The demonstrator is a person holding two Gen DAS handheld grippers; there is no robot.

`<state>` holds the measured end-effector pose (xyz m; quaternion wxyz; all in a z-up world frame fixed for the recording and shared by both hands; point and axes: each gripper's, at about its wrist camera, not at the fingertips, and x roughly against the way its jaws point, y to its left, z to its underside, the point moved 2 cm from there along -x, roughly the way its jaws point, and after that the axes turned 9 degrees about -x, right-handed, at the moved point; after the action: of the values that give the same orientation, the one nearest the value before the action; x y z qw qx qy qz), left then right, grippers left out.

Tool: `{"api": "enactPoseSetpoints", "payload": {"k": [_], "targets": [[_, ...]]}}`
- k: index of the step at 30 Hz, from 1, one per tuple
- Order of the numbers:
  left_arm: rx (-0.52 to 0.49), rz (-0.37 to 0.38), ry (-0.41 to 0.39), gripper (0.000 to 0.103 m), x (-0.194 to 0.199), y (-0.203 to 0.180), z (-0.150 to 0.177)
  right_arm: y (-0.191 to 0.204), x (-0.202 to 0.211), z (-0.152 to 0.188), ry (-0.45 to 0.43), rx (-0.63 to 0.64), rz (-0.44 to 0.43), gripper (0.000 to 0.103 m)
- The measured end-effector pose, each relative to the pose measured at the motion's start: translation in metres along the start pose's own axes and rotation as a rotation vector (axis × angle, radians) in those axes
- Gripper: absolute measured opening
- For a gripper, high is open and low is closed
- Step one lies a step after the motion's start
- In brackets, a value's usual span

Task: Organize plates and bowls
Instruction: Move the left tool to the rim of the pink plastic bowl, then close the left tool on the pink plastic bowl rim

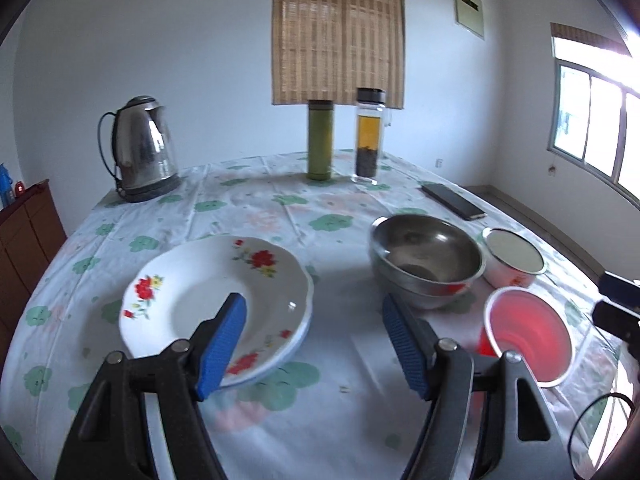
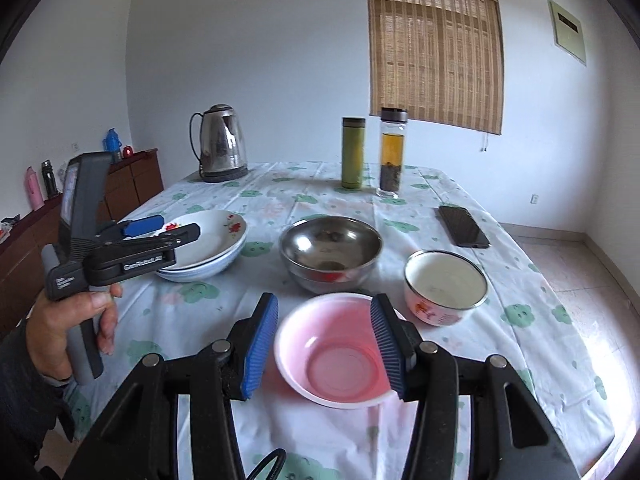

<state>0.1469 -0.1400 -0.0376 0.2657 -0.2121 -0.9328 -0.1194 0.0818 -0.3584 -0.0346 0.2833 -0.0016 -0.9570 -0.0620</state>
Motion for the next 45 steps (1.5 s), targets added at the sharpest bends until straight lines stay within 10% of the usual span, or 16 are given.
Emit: {"api": "enactPoseSetpoints", "payload": {"k": [14,36,45], "targets": [[-0.084,0.185,0.062,0.069,-0.009,-0.081,-0.001,-0.062,-0.024,0.021,0.090,-0.080,0.079,0.041],[-0.086,0.275,0.115,0.015,-0.024,-0.109,0.005,-0.060,-0.043,0.033,0.120,-0.098,0.012,0.017],[-0.082,0.294,0.116,0.009,-0.025,-0.113,0.005,-0.056,-0.042,0.032,0.109,-0.091,-0.004,0.008]]}}
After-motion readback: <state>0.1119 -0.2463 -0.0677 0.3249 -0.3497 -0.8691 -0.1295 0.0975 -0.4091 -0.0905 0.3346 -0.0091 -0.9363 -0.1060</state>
